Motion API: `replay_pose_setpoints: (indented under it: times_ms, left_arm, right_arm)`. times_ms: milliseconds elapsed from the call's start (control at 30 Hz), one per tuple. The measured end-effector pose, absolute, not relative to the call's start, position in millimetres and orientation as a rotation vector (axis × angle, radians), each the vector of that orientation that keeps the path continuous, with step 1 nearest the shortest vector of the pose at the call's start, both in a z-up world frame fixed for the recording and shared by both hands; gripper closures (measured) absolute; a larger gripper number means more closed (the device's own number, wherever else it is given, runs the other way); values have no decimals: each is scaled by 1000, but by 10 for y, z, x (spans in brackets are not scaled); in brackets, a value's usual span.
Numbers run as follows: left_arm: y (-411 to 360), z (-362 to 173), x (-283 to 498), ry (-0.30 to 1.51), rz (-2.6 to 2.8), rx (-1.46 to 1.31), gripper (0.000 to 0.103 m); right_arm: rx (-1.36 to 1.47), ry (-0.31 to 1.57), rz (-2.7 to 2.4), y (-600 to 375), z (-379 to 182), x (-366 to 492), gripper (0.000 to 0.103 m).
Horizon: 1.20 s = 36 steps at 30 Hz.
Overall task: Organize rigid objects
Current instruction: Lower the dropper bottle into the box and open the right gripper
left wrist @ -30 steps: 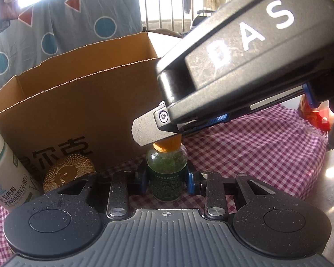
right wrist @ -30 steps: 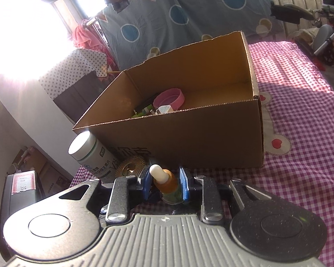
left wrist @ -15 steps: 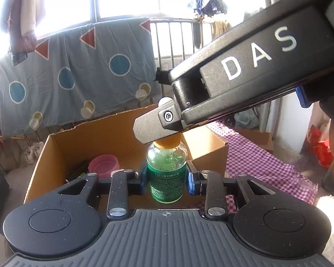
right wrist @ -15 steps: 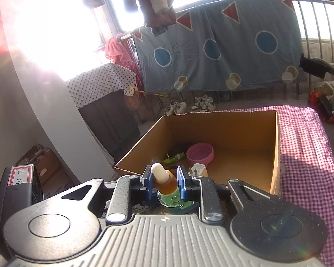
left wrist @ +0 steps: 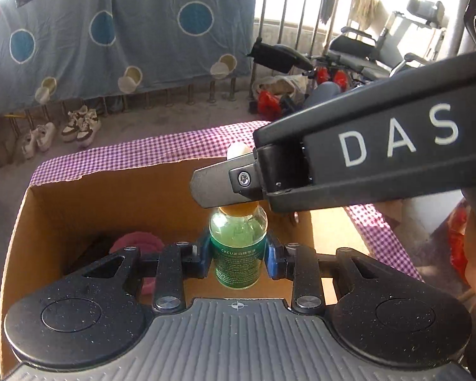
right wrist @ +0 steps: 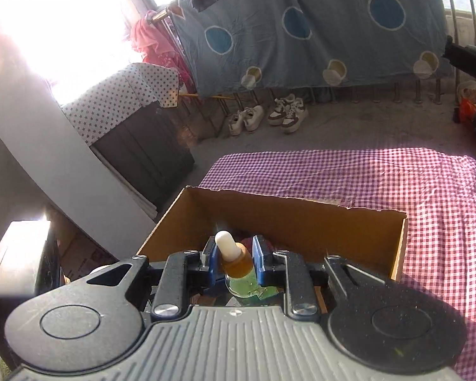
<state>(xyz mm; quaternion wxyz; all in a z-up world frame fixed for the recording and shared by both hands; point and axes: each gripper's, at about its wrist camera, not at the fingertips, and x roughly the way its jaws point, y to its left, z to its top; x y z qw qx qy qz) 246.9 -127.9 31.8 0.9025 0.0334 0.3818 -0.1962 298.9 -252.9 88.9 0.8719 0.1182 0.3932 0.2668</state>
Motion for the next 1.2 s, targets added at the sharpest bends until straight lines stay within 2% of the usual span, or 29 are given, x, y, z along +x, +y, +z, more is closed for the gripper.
replay_pose_setpoints:
  times_ms: [267,600,833,933,1200]
  left_arm:
    - [-1264,70,3020,950,-351,27,71]
    - [-1178,9,3172,1008,-303,-15,67]
    - [-1215,76,3099,996,-323,-34,47]
    - [-1223,141,3035,965,-335,-23,36]
    - [-1186,437,2702,874,-357,11,25]
  right_arm:
    - [300,917,551,-2621,491,3624,78]
    - [247,928,537,-2491,254,3783,78]
    - [226,951,522,-2452,176,3751,76]
    - [251,927,515,-2503,263,3709,76]
    - [340,828,501,-2737,684,3262,76]
